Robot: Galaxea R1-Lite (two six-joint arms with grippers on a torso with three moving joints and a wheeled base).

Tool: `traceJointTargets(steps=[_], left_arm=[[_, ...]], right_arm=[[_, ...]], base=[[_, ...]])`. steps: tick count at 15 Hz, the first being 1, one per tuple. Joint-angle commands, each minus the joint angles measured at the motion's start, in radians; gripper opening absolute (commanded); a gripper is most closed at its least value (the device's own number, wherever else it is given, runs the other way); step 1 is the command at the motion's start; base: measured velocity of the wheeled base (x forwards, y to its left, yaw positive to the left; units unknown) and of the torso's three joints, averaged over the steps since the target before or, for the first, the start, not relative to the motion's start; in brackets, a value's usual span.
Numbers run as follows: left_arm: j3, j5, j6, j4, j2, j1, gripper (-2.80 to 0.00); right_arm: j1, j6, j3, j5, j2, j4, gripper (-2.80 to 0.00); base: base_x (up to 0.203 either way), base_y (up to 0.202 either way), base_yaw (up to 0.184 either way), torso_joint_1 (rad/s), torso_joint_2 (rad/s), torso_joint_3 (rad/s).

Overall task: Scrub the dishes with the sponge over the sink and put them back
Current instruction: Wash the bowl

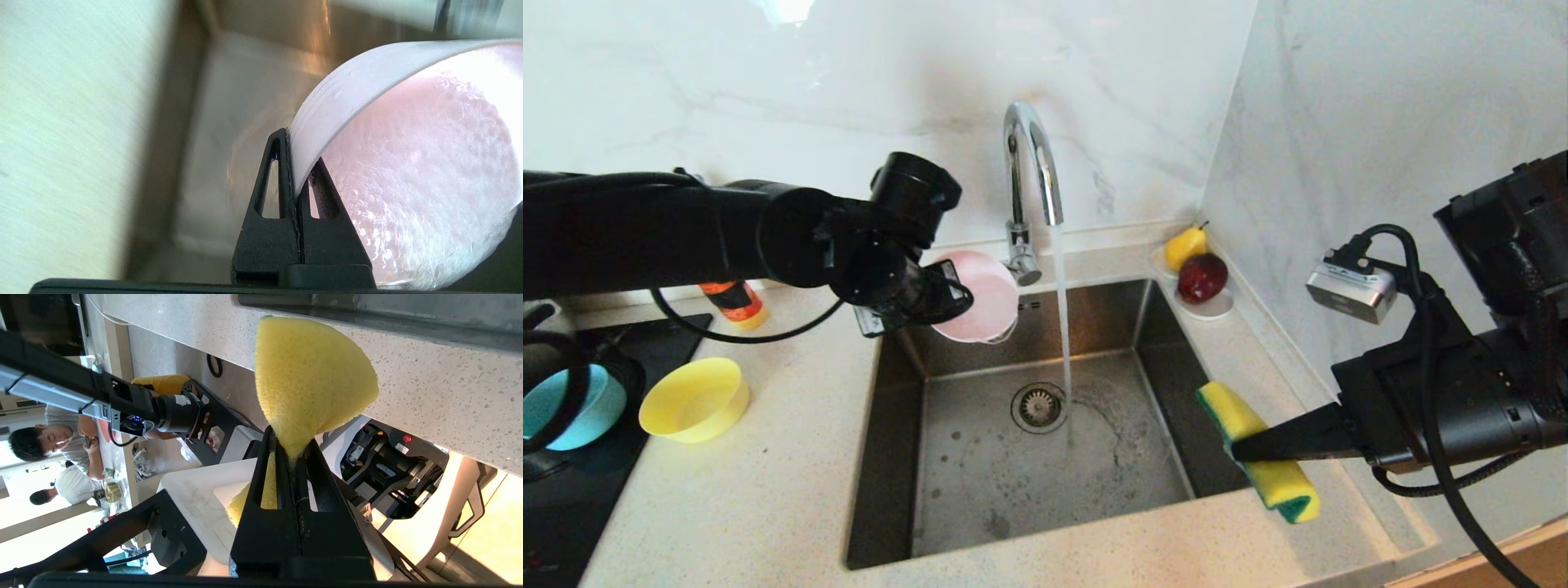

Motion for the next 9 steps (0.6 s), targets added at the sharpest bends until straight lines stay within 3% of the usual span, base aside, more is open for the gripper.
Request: traceJointTargets(steps=[1,3,6,9], left_arm=[[0.07,0.051,0.082,-0.134,-0.109,0.037,-2.8],[0.161,0.064,0.193,-0.321,-0.164,0.052,-2.8],[0.298,0.066,0.37,-0.69,-0.214,0.057,-2.8],[0.401,0.062,0.499,-1.037,-0.223,0.057,-2.8]], right_arm=[[0.001,0.004,0.002,0.003,-0.01,0.003,-2.8],[0.002,0.004,-0.001,0.004,-0.012,0.003,-2.8],[0.004,0.002,0.004,0.008,-0.005,0.005,-2.8],[0.004,0.005,0.002,0.005,-0.012,0.014,-2.8]], base=[[0.0,0.0,0.0,0.0,0.0,0.0],[0.0,0.0,0.0,0.0,0.0,0.0],[0.0,0.0,0.0,0.0,0.0,0.0],[0.0,0.0,0.0,0.0,0.0,0.0]])
